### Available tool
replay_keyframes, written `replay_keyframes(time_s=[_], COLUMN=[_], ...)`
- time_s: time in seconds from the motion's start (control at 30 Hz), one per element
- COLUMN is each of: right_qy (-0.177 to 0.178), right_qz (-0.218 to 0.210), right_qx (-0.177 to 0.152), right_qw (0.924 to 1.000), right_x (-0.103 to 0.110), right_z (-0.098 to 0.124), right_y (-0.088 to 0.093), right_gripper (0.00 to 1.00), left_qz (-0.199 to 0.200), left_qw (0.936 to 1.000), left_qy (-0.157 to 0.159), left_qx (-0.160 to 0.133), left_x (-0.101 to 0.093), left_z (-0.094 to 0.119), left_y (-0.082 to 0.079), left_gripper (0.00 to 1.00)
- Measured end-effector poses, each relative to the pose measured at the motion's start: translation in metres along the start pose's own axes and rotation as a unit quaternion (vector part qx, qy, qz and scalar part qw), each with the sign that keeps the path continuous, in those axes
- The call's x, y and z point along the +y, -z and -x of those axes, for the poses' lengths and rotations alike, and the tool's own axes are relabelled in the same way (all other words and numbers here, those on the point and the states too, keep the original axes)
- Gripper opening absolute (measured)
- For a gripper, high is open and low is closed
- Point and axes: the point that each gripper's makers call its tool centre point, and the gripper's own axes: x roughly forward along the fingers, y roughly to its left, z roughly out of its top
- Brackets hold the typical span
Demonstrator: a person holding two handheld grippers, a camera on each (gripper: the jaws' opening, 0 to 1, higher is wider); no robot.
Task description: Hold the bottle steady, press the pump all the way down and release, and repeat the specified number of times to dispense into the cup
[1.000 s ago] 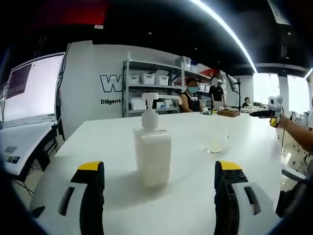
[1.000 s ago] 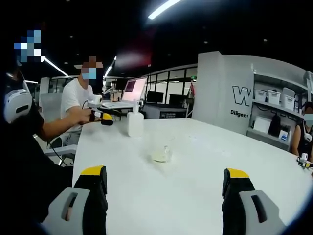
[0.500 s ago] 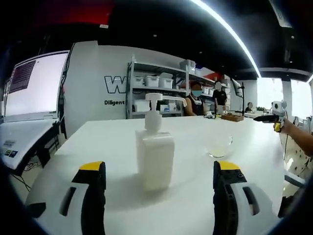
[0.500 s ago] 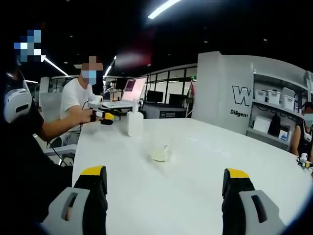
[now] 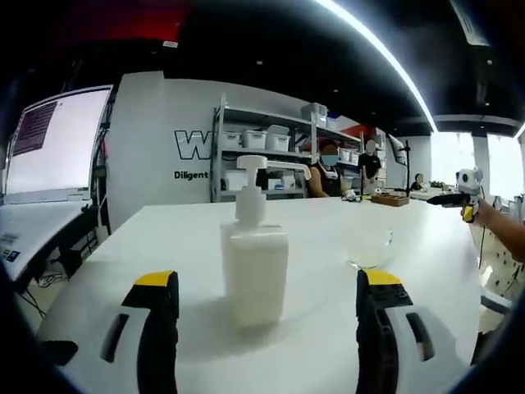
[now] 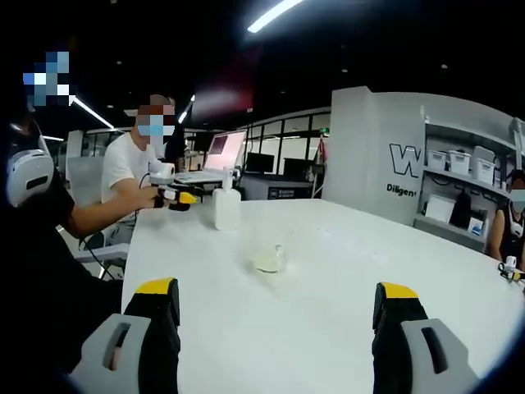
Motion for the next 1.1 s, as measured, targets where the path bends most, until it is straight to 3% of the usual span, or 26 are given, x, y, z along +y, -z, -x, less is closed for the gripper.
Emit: replay_keyframes(time_s=[0.53, 1.1], right_qy=[-0.001, -0.007], right_qz=[-0.011, -0.011], right_qx=[-0.006, -0.005], right_qw=[0.9999, 0.9999], right_x=[-0.001, 0.002], right_z=[0.002, 0.000], right_y=[0.003, 0.003], right_gripper=[1.00, 0.99], left_qz=[0.000, -0.012], left_qw=[0.9998, 0.9989], left_qy=[-0.018, -0.046], left_qx=[0.004, 0.004], left_x=[0.002, -0.013], left_z=[-0.011, -0.019], left_y=[0.006, 0.010], left_gripper=[0.81, 0.76])
